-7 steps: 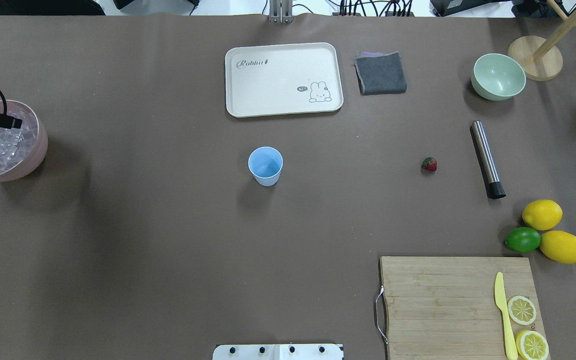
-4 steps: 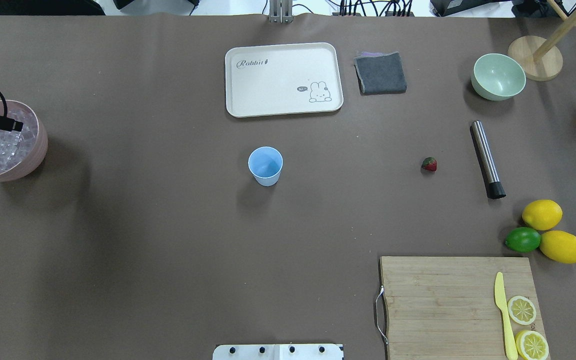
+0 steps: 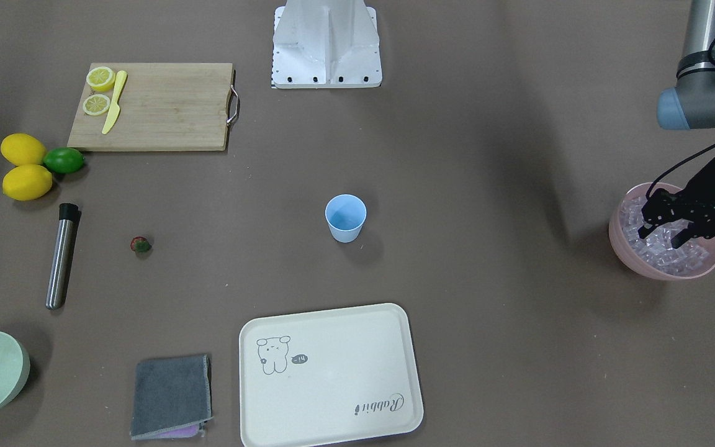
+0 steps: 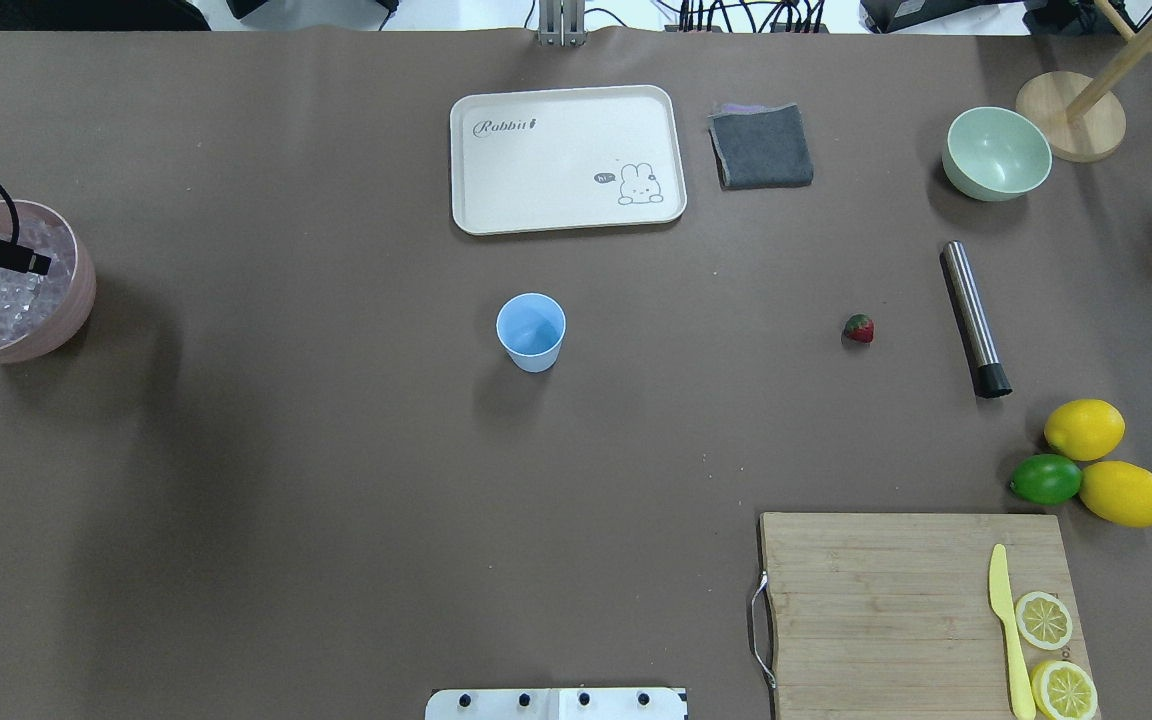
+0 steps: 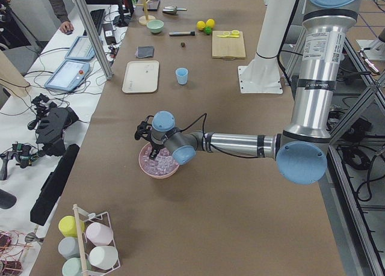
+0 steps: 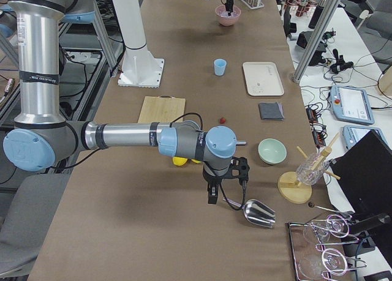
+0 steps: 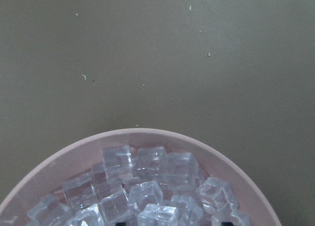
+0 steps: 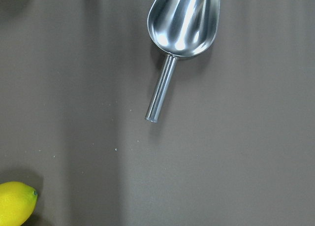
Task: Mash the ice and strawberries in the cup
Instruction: 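Lower the left gripper into the bowl and grasp one ice cube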
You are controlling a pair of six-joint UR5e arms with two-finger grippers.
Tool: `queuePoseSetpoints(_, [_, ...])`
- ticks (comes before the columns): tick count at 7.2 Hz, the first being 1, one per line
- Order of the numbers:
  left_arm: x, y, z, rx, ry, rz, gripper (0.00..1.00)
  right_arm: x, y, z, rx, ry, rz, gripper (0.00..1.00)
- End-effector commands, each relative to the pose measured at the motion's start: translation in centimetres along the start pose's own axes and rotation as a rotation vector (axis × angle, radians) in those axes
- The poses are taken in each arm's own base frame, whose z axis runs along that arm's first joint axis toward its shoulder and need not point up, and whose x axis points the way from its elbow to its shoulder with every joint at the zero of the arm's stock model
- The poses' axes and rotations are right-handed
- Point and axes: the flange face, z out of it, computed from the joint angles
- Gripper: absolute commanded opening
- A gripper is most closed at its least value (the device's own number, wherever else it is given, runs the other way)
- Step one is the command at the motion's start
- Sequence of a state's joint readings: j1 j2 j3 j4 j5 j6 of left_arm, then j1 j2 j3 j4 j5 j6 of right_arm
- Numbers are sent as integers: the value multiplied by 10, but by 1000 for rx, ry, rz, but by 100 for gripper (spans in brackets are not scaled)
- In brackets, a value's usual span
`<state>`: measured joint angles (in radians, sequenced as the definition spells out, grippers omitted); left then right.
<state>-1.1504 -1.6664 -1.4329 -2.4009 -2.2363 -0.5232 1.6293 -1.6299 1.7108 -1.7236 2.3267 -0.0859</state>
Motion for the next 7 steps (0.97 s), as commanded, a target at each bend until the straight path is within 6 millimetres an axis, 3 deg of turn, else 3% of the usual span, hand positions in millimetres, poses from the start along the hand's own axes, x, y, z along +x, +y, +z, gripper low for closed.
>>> queuePoseSetpoints(1, [-2,0,2,-5,-1,-3,70,0,0,-2,3,-2,1,100])
queuePoseSetpoints(7, [-9,-1,10,-16,-8,-11,69,-2,0,-3,7,-3,-2,100])
